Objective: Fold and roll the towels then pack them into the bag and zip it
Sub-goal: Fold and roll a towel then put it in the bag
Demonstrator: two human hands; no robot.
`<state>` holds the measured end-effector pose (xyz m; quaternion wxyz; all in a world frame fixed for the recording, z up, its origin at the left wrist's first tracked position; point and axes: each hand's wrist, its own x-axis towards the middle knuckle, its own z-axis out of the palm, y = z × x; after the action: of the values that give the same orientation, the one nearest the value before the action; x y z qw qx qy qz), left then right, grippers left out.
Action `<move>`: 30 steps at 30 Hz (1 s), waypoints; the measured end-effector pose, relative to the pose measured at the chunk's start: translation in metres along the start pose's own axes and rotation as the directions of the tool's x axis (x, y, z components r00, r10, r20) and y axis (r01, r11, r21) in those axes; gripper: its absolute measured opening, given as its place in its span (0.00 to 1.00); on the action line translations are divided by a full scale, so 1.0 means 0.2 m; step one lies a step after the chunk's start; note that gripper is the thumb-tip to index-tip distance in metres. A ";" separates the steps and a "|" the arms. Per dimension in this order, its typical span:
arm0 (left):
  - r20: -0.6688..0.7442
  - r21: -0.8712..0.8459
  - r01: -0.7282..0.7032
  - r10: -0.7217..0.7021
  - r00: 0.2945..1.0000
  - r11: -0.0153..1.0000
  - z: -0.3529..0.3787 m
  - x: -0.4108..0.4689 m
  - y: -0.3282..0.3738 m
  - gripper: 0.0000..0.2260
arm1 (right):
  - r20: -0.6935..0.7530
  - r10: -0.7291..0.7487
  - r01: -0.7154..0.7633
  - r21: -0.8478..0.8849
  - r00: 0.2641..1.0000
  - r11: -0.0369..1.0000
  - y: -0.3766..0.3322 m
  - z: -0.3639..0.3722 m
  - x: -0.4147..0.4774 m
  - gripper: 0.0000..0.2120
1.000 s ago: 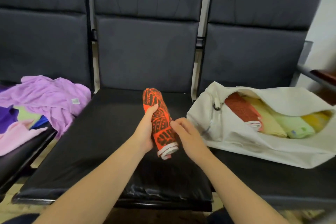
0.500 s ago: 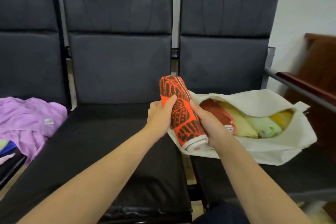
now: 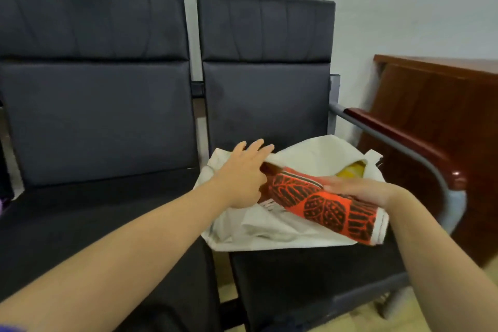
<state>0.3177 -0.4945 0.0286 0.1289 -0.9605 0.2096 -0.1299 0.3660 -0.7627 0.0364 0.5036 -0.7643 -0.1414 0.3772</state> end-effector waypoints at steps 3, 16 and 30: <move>0.159 0.244 -0.096 0.058 0.986 0.965 0.05 0.11 0.03 0.12 | 0.093 0.051 -0.054 0.029 0.994 0.998 0.03 -0.06 0.02 0.25; -0.170 0.028 0.296 -0.287 0.943 0.955 -0.10 0.38 -0.13 0.20 | -0.127 -0.214 0.242 0.275 0.969 0.931 -0.03 -0.11 0.18 0.20; -0.243 0.050 0.148 -0.132 0.961 0.988 -0.02 0.37 -0.10 0.23 | -0.338 -0.217 0.126 -0.270 0.916 0.955 -0.03 -0.04 0.65 0.23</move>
<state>0.3890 -0.5089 0.0525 0.1256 -0.9454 0.1508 -0.2603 0.4604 -0.6869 -0.0132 0.4552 -0.8610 -0.1576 0.1630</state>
